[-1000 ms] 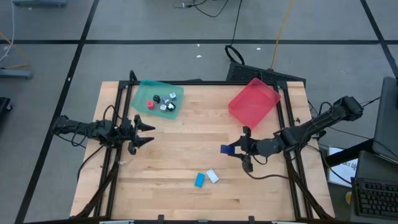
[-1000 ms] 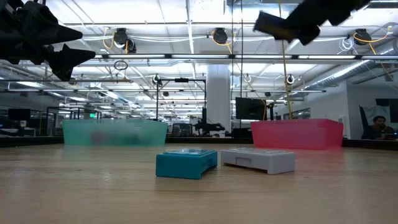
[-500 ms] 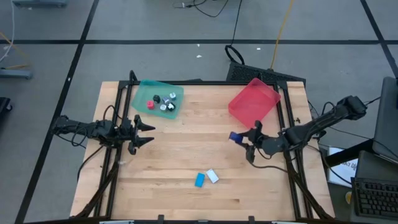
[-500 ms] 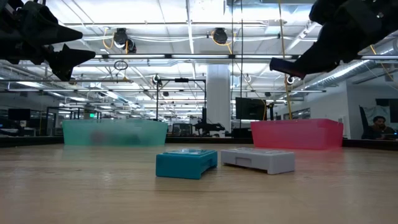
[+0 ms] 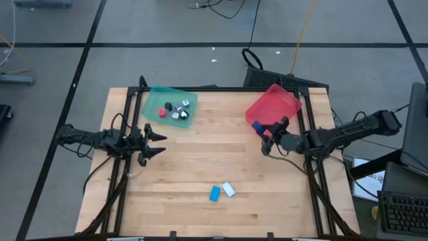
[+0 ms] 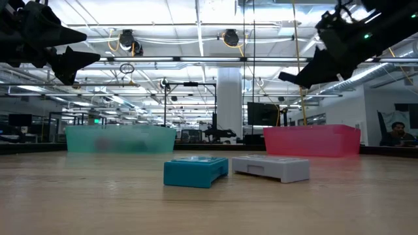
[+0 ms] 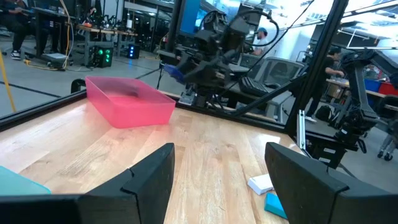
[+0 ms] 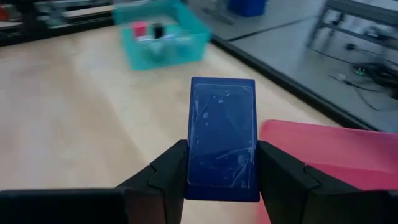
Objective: Pick & Place Office items
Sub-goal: Put the dark blue digital clock into the red bin
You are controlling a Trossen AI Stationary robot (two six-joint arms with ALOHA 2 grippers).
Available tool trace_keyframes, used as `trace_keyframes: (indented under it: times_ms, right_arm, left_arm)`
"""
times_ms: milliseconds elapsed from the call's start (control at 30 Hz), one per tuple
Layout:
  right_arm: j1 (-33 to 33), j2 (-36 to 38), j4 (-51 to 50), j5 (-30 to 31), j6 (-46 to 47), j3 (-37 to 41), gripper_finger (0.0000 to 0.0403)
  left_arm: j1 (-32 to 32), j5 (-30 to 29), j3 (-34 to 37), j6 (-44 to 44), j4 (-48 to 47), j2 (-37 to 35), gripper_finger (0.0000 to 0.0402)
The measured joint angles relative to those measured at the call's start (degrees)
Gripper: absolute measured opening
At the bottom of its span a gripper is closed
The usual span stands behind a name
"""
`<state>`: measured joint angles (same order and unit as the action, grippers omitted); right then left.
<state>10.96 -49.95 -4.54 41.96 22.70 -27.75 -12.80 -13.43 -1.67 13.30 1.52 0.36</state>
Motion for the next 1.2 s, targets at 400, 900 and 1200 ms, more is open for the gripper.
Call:
trace_keyframes:
  times_ms: [400, 900, 1200]
  right_arm:
    - [-20.1, 0.0, 0.0, -4.9, -3.2, 0.0, 0.0151]
    - [-47.3, -2.0, -5.7, -19.8, -4.1, 0.0, 0.0151]
    - [-53.4, -7.6, -6.4, -22.7, -5.0, 0.0, 0.0152]
  left_arm:
    - [0.0, 0.0, 0.0, 0.0, 0.0, 0.0, 0.0253]
    - [0.0, 0.0, 0.0, 0.0, 0.0, 0.0, 0.0253]
    - [0.0, 0.0, 0.0, 0.0, 0.0, 0.0, 0.0253]
